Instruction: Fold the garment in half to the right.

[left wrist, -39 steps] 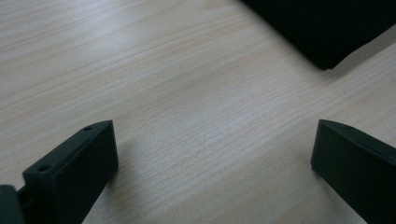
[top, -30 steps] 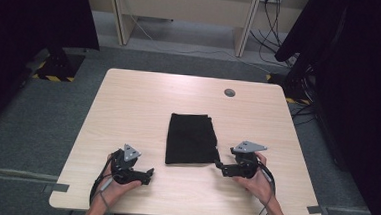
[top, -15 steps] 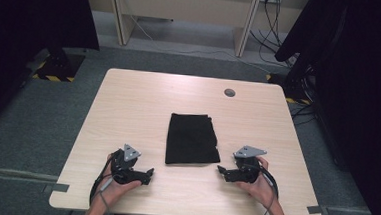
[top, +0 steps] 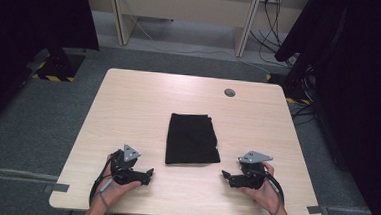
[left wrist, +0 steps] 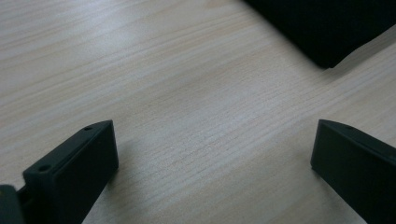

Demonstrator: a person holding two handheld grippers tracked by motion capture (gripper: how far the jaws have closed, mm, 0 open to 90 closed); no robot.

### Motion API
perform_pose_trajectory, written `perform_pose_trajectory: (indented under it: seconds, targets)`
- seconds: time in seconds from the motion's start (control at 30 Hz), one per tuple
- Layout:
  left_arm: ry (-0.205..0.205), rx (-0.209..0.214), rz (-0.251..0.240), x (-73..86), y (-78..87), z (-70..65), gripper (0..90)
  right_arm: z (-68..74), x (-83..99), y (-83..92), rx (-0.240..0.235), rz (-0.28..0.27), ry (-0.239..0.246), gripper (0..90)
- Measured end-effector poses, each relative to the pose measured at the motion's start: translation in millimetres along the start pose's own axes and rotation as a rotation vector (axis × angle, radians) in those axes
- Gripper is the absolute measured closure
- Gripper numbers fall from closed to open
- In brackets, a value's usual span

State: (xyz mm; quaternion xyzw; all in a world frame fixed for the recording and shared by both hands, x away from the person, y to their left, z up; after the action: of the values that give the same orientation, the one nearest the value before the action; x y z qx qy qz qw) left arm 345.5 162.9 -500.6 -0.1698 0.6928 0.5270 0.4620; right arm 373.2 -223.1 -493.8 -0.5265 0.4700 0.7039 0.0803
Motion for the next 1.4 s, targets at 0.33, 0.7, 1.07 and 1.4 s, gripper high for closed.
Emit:
perform_pose_trajectory:
  seconds: [0.33, 0.7, 1.07, 1.4]
  targets:
    - [0.0, 0.0, 0.0, 0.0, 0.0, 0.0, 0.0, 0.8, 6.3, 9.0, 0.003, 0.002, -0.002, 16.8]
    - [0.0, 0.0, 0.0, 0.0, 0.0, 0.0, 0.0, 4.1, 14.3, 20.1, 0.016, 0.0, -0.007, 16.8]
    - [0.0, 0.0, 0.0, 0.0, 0.0, 0.0, 0.0, 6.3, 18.6, 26.5, 0.021, 0.002, -0.014, 16.8]
    - [0.0, 0.0, 0.0, 0.0, 0.0, 0.0, 0.0, 7.3, 21.9, 31.1, 0.021, 0.004, -0.014, 16.5]
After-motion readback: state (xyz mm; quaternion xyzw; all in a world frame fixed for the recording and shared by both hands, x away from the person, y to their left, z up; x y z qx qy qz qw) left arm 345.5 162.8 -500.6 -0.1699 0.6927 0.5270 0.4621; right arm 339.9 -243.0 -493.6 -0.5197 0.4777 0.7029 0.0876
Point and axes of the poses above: each handheld gripper's, and its own axes: y roughly backward along the jaws, x roughly out of its underside, z roughly to its left, the point moved 2 cm from there along -y, roughly forward along the jaws, and after that the axes turned 9 degrees about -z, right-handed, at the moved point
